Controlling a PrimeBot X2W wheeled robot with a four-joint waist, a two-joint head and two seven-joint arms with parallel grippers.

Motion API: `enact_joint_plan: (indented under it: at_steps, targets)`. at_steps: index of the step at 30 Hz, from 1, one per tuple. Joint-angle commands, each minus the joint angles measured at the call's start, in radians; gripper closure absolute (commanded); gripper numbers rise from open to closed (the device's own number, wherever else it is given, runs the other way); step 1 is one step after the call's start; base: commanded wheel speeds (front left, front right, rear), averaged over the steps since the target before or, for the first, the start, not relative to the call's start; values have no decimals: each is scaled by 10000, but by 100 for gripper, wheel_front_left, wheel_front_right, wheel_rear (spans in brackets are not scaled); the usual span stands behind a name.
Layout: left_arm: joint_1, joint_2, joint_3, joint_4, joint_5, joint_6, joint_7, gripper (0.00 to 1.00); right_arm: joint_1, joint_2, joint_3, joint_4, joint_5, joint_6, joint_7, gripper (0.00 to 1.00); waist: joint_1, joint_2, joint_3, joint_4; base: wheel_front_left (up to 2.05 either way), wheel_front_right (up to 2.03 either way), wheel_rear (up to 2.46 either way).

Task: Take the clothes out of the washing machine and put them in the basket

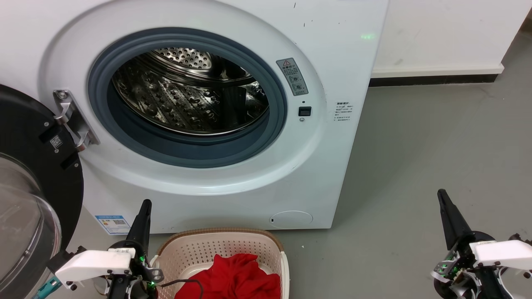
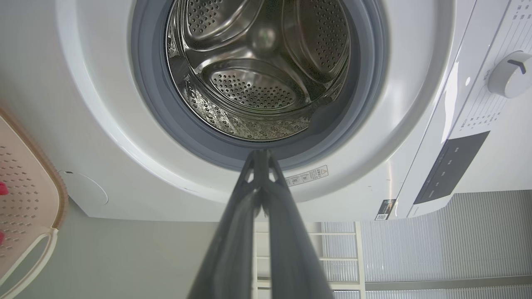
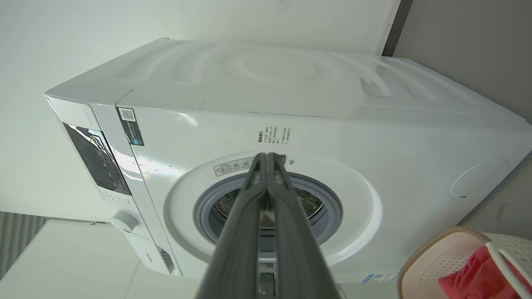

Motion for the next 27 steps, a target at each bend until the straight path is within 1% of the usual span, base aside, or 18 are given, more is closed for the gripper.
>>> enact_joint_plan:
  at_steps: [1, 11, 27]
  targets:
    - [-175, -15, 49, 29, -170, -57, 36, 100, -204, 26, -43, 32, 191, -3, 42, 100, 0, 0, 5, 0, 0, 0, 0]
    - [-216, -46, 101, 139, -875, -121, 172, 100, -279, 52, -136, 207, 893, -3, 114, 100, 0, 0, 50, 4, 0, 0, 0]
    - [-219, -42, 95, 122, -845, -122, 173, 100, -294, 101, -201, 195, 769, -3, 175, 100, 0, 0, 51, 4, 0, 0, 0]
